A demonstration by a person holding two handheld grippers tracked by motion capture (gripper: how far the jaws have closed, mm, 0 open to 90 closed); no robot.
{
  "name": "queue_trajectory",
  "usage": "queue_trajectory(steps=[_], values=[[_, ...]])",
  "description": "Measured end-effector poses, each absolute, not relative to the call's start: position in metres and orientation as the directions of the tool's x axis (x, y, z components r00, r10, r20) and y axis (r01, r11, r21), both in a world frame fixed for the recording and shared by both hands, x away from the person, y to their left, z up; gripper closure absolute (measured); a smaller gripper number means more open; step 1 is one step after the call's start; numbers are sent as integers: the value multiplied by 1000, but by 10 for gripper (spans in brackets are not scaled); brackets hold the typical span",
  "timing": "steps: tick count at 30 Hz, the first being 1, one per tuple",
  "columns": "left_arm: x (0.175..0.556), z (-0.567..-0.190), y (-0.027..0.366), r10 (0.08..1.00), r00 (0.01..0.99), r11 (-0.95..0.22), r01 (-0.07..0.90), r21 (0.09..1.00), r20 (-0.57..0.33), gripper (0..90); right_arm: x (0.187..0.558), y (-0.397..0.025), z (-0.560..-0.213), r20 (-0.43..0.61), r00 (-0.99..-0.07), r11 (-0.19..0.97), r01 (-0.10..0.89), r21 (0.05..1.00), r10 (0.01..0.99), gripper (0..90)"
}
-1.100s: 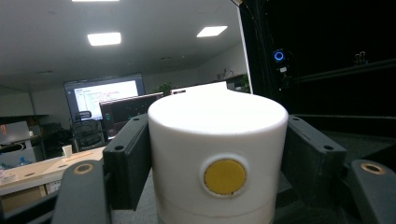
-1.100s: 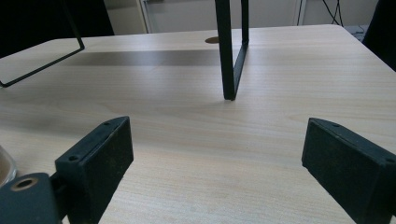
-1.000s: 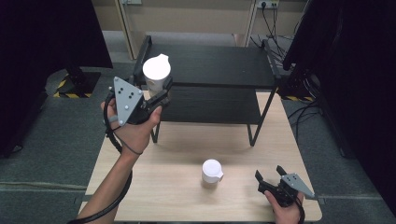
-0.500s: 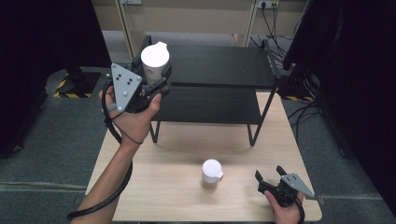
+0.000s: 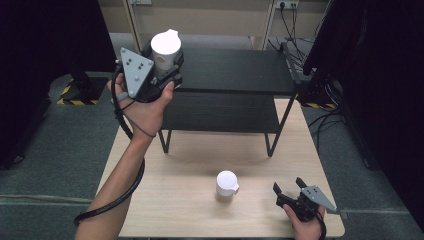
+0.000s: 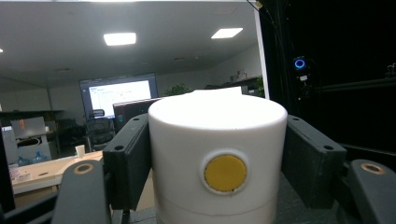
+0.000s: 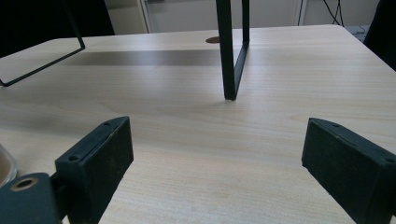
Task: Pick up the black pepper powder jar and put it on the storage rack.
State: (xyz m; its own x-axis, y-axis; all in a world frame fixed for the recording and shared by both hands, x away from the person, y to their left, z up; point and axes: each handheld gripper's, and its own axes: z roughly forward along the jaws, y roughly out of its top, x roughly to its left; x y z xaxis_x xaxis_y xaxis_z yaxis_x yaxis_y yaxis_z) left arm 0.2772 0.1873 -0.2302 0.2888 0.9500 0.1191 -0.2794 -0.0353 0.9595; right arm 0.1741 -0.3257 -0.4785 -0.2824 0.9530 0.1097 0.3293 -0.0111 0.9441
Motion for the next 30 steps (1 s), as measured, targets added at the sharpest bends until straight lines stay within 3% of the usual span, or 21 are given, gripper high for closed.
queue_trajectory(steps=[30], values=[[319, -225, 192, 965, 262, 11, -158, 987, 31, 310, 174, -326, -479, 107, -287, -8, 328, 944, 952, 93]])
